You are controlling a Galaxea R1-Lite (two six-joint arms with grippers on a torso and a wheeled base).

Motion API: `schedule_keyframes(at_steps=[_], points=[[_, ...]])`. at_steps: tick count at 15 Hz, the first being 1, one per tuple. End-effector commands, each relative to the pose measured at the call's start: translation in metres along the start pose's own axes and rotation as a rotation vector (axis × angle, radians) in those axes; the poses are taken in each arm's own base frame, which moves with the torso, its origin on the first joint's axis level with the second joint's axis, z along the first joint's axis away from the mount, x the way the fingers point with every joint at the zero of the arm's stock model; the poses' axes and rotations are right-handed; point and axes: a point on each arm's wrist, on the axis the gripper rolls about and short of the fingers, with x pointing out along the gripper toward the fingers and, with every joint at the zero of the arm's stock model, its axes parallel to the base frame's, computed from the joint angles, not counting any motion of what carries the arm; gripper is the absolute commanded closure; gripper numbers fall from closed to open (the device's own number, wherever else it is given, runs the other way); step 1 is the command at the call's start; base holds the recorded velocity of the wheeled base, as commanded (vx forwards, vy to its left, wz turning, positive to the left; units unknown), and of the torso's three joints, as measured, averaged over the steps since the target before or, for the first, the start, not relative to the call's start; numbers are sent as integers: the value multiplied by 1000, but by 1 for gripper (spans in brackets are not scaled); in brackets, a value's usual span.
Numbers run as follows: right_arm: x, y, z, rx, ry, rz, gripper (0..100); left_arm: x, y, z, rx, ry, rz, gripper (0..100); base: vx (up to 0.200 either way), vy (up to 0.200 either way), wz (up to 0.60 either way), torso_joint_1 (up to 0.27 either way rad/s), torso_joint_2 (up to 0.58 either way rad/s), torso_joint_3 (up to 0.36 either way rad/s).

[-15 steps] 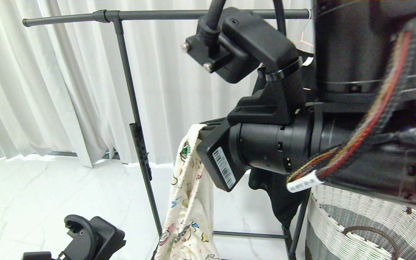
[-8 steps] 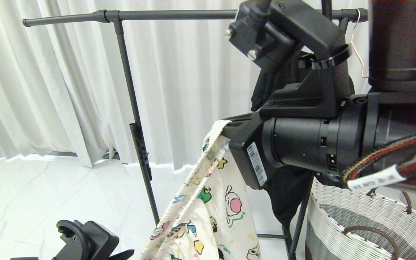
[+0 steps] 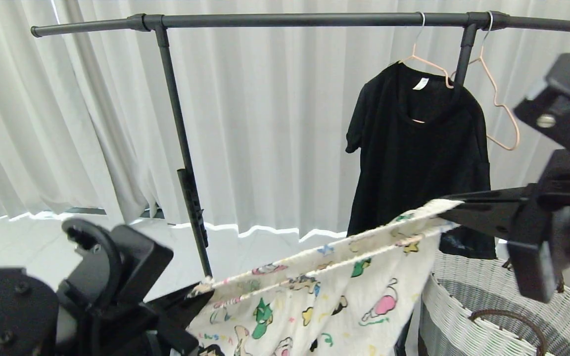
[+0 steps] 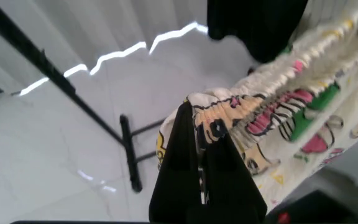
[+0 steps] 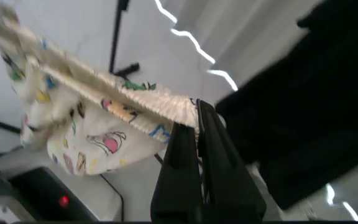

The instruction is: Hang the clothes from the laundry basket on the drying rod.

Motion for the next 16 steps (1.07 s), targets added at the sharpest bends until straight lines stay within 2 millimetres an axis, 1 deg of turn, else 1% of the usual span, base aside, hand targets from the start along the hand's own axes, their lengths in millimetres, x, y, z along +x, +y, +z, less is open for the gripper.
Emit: schedule_keyframes(at_steps=[1,2,3,4,6,7,9,11,12,14,16], points=[[-37,-25,-8,53,-62,-67,100,5,-11,80,-32,-58,-29,100,0,0,0,0,0,0],[-40,-30,-4,70,-83,-86,100,1,-11,101,-36,-65,-51,100,0,0,0,0,0,0],[-41,-32,0,78,-97,-97,100,-4,-10,117,-41,-75,-67,100,0,0,0,0,0,0],[-45,-36,8,93,-124,-111,100,-13,-7,139,-48,-91,-82,100,0,0,0,0,0,0],[-50,-41,26,113,-180,-120,100,-30,-1,166,-56,-107,-87,100,0,0,0,0,0,0],[-52,-43,38,127,-215,-125,100,-38,3,173,-54,-104,-89,100,0,0,0,0,0,0],[-55,-48,62,153,-282,-135,100,-47,7,182,-65,-133,-118,100,0,0,0,0,0,0],[-55,-53,77,167,-320,-150,100,-50,6,184,-63,-145,-136,100,0,0,0,0,0,0],[-56,-53,79,167,-320,-150,100,-52,4,184,-47,-151,-145,100,0,0,0,0,0,0],[-59,-56,75,159,-283,-164,100,-53,4,185,-20,-156,-145,100,0,0,0,0,0,0],[-74,-66,67,154,-230,-198,100,-54,4,187,-21,-166,-144,100,0,0,0,0,0,0]])
